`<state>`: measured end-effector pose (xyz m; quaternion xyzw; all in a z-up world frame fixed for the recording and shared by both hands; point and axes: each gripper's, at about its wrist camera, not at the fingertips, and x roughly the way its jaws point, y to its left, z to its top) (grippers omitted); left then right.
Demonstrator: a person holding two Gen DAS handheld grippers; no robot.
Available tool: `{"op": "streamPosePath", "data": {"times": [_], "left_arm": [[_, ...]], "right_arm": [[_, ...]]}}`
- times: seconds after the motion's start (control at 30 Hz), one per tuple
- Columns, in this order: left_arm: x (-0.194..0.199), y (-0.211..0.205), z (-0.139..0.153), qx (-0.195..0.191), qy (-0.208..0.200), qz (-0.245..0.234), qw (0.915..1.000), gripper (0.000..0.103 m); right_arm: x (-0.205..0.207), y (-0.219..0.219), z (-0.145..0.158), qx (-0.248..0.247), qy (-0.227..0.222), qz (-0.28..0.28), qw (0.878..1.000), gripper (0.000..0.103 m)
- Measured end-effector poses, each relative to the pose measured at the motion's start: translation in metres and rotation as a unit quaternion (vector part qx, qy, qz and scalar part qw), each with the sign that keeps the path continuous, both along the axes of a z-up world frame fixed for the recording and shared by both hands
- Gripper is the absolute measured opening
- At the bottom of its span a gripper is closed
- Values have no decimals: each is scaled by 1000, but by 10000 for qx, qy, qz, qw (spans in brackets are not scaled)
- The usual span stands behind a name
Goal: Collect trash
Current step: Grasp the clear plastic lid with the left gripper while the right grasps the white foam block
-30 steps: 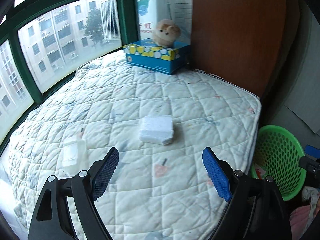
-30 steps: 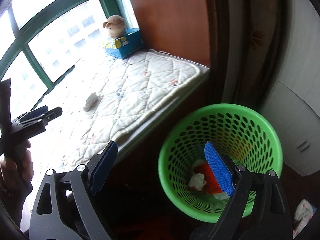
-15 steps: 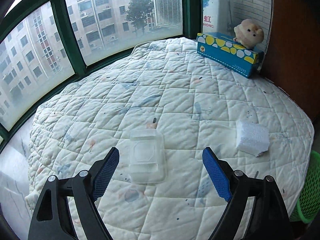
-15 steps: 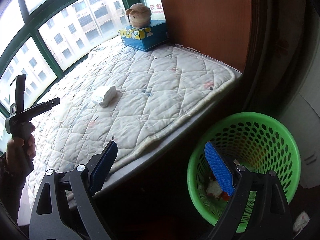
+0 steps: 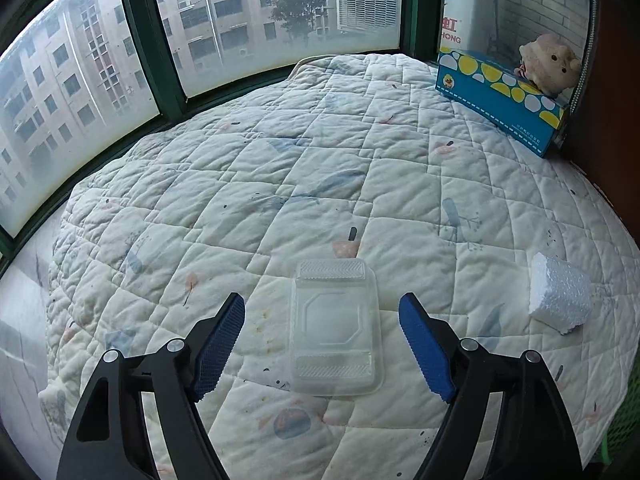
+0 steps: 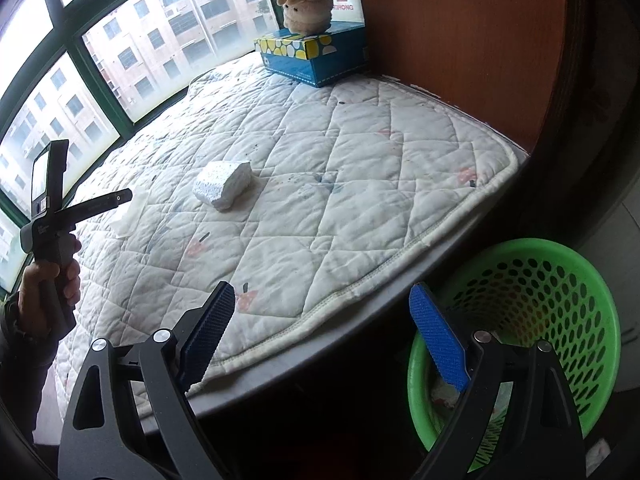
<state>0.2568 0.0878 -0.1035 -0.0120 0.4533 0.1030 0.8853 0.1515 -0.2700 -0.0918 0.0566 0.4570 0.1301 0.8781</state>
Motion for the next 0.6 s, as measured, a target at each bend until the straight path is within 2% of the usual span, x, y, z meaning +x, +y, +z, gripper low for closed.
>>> {"op": "streamPosePath", "data": {"times": [0.23, 0.47, 0.53, 0.6], "left_arm": [[3, 16, -10, -119, 96, 94, 9998, 77], [5, 21, -15, -550, 180, 10, 9983, 77], [4, 19, -16, -580, 175, -63, 9981, 73], [5, 15, -17, -653, 214, -191, 9975, 63]], "right_arm": [[15, 26, -3, -59, 22, 308, 9995, 88], [33, 53, -5, -164, 16, 605, 9980, 88], [39, 60, -6, -188, 18, 674, 9975, 88], [44, 67, -8, -214, 33, 734, 9971, 88]]}}
